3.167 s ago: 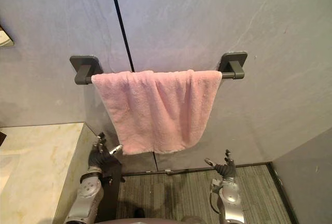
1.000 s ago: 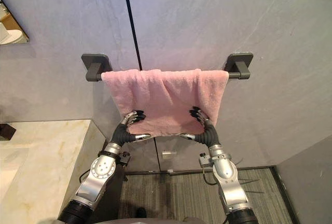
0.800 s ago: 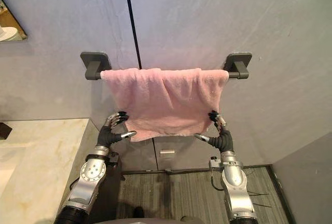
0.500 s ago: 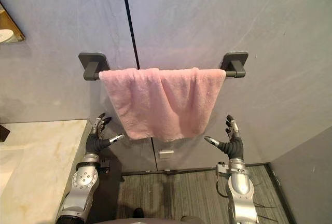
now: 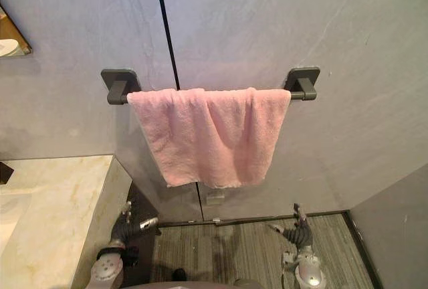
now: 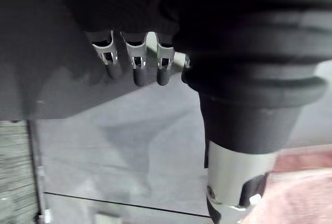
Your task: Organize washtable
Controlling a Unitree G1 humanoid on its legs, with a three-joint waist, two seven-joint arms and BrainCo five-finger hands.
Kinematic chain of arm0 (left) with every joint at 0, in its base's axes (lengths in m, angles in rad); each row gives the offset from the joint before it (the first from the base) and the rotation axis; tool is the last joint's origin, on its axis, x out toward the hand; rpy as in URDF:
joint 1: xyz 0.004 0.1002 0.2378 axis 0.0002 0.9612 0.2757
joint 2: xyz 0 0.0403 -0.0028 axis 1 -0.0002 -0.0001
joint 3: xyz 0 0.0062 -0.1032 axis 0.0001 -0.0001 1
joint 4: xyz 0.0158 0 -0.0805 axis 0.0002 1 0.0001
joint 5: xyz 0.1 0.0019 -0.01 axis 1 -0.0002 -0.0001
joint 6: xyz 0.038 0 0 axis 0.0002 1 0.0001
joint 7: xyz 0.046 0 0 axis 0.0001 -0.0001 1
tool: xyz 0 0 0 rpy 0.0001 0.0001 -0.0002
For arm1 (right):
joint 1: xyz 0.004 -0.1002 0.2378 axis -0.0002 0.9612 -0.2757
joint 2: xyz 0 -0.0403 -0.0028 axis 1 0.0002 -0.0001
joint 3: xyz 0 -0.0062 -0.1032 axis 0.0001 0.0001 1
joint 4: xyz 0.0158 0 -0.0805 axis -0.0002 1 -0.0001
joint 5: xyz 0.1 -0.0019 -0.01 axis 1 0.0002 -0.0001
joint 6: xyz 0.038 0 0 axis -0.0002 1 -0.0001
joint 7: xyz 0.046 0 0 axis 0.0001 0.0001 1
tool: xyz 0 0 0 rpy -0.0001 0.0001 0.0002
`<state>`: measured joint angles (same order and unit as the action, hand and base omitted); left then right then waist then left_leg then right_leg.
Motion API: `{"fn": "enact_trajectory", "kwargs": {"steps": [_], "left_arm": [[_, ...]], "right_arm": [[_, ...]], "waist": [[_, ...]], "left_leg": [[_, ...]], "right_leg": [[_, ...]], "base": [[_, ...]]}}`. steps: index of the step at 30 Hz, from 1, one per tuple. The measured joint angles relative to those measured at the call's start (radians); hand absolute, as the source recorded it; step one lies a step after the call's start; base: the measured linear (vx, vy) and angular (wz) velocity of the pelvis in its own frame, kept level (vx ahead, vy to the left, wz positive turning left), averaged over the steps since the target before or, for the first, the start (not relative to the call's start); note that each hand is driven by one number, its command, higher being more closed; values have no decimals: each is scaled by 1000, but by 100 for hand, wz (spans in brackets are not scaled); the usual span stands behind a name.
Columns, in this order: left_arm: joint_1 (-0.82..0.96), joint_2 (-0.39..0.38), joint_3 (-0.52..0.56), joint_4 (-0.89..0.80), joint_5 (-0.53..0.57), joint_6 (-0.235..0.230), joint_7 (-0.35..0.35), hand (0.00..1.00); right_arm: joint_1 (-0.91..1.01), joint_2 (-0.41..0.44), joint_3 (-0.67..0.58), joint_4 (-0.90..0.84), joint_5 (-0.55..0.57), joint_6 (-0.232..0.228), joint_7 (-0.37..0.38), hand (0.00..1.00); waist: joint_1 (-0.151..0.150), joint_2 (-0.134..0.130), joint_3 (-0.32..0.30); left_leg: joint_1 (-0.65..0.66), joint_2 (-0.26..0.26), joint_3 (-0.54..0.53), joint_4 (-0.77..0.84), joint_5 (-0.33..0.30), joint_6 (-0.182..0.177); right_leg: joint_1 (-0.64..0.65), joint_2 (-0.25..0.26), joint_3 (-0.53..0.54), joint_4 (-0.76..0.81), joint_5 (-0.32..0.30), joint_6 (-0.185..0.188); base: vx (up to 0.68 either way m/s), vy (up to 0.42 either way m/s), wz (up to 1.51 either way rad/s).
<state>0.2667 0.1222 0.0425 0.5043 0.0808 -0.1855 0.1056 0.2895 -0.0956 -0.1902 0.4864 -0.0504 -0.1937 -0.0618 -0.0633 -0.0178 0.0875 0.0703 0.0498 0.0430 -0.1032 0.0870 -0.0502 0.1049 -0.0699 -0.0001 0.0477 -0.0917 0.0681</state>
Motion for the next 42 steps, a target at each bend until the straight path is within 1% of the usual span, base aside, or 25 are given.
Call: {"fn": "enact_trajectory", "kwargs": {"steps": [3, 9, 14, 17, 18, 19, 20, 22, 23, 25, 26, 27, 28, 29, 30, 31, 32, 33, 34, 35, 36, 38, 40, 41, 42], "left_arm": [[0, 7, 1, 75, 1, 6, -16, 0], [8, 5, 5, 152, 2, 6, -17, 0], [19, 0, 15, 199, 0, 7, -16, 0], [-3, 0, 32, 203, -3, 7, -12, 0], [-25, 1, 39, 201, -10, 7, -10, 0], [-51, 3, 40, 193, -12, 7, -8, 0], [-62, -1, 47, 171, -16, 7, -5, 0], [-74, -1, 50, 151, -31, 5, 5, 0], [-76, -2, 51, 136, -31, 3, 7, 0], [-76, -3, 51, 125, -31, 3, 9, 0], [-70, -6, 54, 124, -31, 3, 10, 0], [-71, -10, 59, 124, -31, 4, 11, 0], [-67, -27, 71, 120, -31, 4, 12, 0], [-52, -54, 70, 91, -34, 4, 14, 0], [-43, -63, 69, 76, -40, 3, 15, 0], [-36, -82, 58, 58, -53, 3, 24, 0], [-43, -89, 44, 56, -54, 4, 26, 0], [-41, -90, 37, 54, -55, 4, 26, 0], [-38, -88, 33, 47, -54, 6, 25, 0], [-38, -81, 33, 32, -52, 6, 26, 0], [-37, -77, 33, 23, -52, 6, 26, 0], [-27, -70, 36, -17, -52, 5, 26, 0], [-25, -69, 35, -20, -52, 5, 26, 0], [-38, -68, 29, 0, -52, 3, 26, 0], [-61, -68, 28, 41, -52, 3, 26, 0]], "right_arm": [[-11, -14, 3, 112, -1, 9, 2, 0], [-8, -35, 3, 185, -2, 25, 3, 0], [-23, -34, 18, 231, -1, 31, 8, 0], [-71, -26, 56, 232, 0, 46, 1, 0], [-90, -22, 68, 224, 0, 46, -2, 0], [-97, -18, 72, 207, 1, 47, -2, 0], [-109, -10, 72, 191, 1, 46, -2, 0], [-106, 0, 75, 158, 1, 46, -2, 0], [-94, 4, 82, 144, 2, 44, -2, 0], [-94, 7, 91, 137, 2, 44, -1, 0], [-96, 8, 91, 119, 2, 44, -4, 0], [-99, 6, 91, 114, 2, 44, -6, 0], [-110, -5, 90, 112, 3, 43, -13, 0], [-112, -14, 90, 103, 6, 42, -21, 0], [-112, -16, 90, 102, 11, 42, -25, 0], [-111, -21, 89, 103, 17, 42, -32, 0], [-107, -21, 81, 107, 24, 43, -33, 0], [-102, -17, 74, 111, 27, 43, -36, 0], [-82, -12, 60, 116, 44, 44, -49, 0], [-71, -11, 52, 116, 48, 44, -51, 0], [-67, -10, 52, 116, 51, 44, -51, 0], [-53, -10, 53, 116, 64, 43, -48, 0], [-40, -11, 52, 124, 76, 42, -45, 0], [-42, -12, 43, 156, 80, 40, -44, 0], [-50, -13, 31, 189, 81, 41, -45, 0]], "waist": [[3, 3, 2], [4, 7, 4], [25, 6, 12], [41, 7, 25], [46, 2, 41], [51, -1, 56], [56, 8, 62], [64, 17, 70], [66, 9, 65], [84, -3, 60], [101, -31, 57], [107, -37, 60], [112, -24, 66], [128, 1, 69], [132, 13, 71], [131, 37, 87], [111, 35, 102], [104, 37, 108], [96, 25, 114], [95, 16, 116], [96, 13, 117], [85, 10, 116], [72, 14, 106], [71, 21, 90], [53, 31, 78]], "left_leg": [[5, 0, 3, 0, -2, -3], [23, 1, 17, 0, -13, -6], [24, 5, 56, 0, -22, -9], [-42, 21, 98, 34, -22, -8], [-95, 23, 99, 94, -42, -1], [-142, 32, 97, 161, -66, 3], [-195, 60, 98, 222, -84, 16], [-226, 74, 86, 266, -95, 20], [-250, 69, 58, 309, -98, 22], [-306, 68, 40, 371, -98, 22], [-348, 59, 39, 422, -98, 22], [-363, 56, 37, 438, -97, 21], [-403, 70, 16, 460, -81, -3], [-435, 98, -12, 452, -50, -41], [-448, 114, -23, 444, -32, -50], [-455, 135, -57, 362, 81, -58], [-451, 145, -49, 320, 120, -57], [-452, 147, -28, 357, 98, -63], [-451, 141, 21, 481, -4, -56], [-456, 146, 49, 583, -74, -46], [-457, 150, 57, 632, -106, -39], [-404, 194, 83, 795, -222, -29], [-330, 230, 107, 826, -276, -40], [-264, 257, 128, 795, -289, -32], [-199, 272, 158, 678, -291, -29]], "right_leg": [[4, 0, 1, 1, -1, 0], [13, 1, 6, 13, -13, -2], [-10, 10, 46, 26, -24, 4], [-105, 19, 88, 75, -12, -4], [-134, 16, 90, 97, -12, 0], [-159, 14, 92, 116, -5, 9], [-179, 26, 106, 135, -3, 34], [-231, 24, 112, 387, -91, 42], [-223, -6, 119, 558, -134, 70], [-179, -30, 163, 629, -152, 95], [-104, -49, 194, 541, -154, 88], [-72, -48, 205, 492, -193, 81], [-36, -36, 189, 404, -261, 49], [-34, -5, 154, 361, -303, 26], [-36, 14, 137, 348, -315, 11], [-38, 66, 89, 321, -328, -31], [-40, 74, 31, 307, -312, -63], [-40, 81, 4, 308, -304, -77], [-46, 81, -46, 315, -291, -96], [-58, 81, -75, 317, -278, -106], [-63, 80, -87, 316, -268, -112], [-81, 79, -143, 309, -236, -125], [-97, 74, -186, 298, -219, -129], [-107, 69, -220, 284, -198, -122], [-111, 62, -259, 257, -174, -107]], "base": [[-1, -2, -1], [-8, -5, -2], [-6, -11, -24], [-4, -17, -34], [-8, -12, -13], [0, 0, 0], [-40, 31, -2], [-2, 13, 28], [1, -85, 69], [-77, -163, 57], [-151, -208, 37], [-254, -308, 51], [-333, -336, 43], [-372, -340, 42], [-528, -400, 55], [-553, -352, 89], [-465, -281, 107], [-357, -229, 123], [-300, -219, 103], [-359, -246, 91], [-285, -135, 67], [-223, -65, 72], [-199, 12, 63], [-213, 85, 90], [-170, 116, 103]]}}
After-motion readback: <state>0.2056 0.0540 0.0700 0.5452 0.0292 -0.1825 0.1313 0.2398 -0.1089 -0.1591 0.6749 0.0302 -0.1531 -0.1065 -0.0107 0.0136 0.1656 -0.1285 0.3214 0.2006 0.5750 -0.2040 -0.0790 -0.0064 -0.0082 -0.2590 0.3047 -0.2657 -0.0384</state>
